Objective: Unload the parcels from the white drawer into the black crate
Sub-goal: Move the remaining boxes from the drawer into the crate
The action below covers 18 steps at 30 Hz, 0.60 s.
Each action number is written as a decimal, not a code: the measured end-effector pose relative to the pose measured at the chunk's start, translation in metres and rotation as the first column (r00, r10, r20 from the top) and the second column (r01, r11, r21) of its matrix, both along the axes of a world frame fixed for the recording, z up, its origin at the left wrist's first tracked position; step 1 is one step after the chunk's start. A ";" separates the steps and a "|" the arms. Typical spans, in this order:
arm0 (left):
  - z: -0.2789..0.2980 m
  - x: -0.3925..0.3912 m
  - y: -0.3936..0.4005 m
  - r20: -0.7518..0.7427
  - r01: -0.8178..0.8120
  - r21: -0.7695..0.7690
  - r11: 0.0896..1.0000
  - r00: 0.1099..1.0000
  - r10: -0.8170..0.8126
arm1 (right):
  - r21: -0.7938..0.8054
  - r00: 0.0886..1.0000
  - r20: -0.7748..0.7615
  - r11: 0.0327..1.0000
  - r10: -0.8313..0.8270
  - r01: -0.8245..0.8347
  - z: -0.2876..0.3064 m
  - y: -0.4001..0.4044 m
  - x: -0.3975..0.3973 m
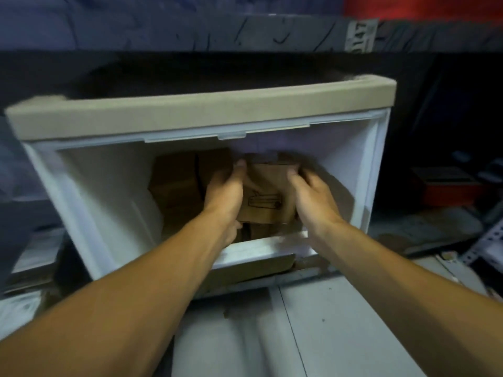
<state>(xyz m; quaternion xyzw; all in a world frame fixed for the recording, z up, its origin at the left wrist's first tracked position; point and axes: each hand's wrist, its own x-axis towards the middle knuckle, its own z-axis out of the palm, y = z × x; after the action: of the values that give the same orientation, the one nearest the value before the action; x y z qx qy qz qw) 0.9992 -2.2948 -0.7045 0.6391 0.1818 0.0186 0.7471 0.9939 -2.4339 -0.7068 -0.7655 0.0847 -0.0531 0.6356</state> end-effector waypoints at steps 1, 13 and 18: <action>0.006 -0.011 0.003 -0.001 0.005 -0.034 0.999 1.000 -0.005 | 0.007 1.000 0.020 1.000 0.023 -0.024 0.008 0.001 -0.015; 0.050 -0.135 0.073 0.072 -0.051 -0.116 0.992 0.996 0.060 | 0.027 0.984 0.000 0.984 0.179 -0.179 0.053 0.035 -0.160; 0.059 -0.174 0.118 0.141 -0.016 -0.077 0.997 0.990 0.027 | 0.147 0.995 -0.095 0.989 0.033 -0.019 0.069 0.049 -0.177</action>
<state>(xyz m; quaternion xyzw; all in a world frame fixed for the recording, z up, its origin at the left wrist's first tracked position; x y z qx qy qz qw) 0.8248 -2.1763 -0.6457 0.6054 0.1359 0.0651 0.7815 0.8172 -2.3852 -0.6378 -0.7199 0.1091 -0.0010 0.6855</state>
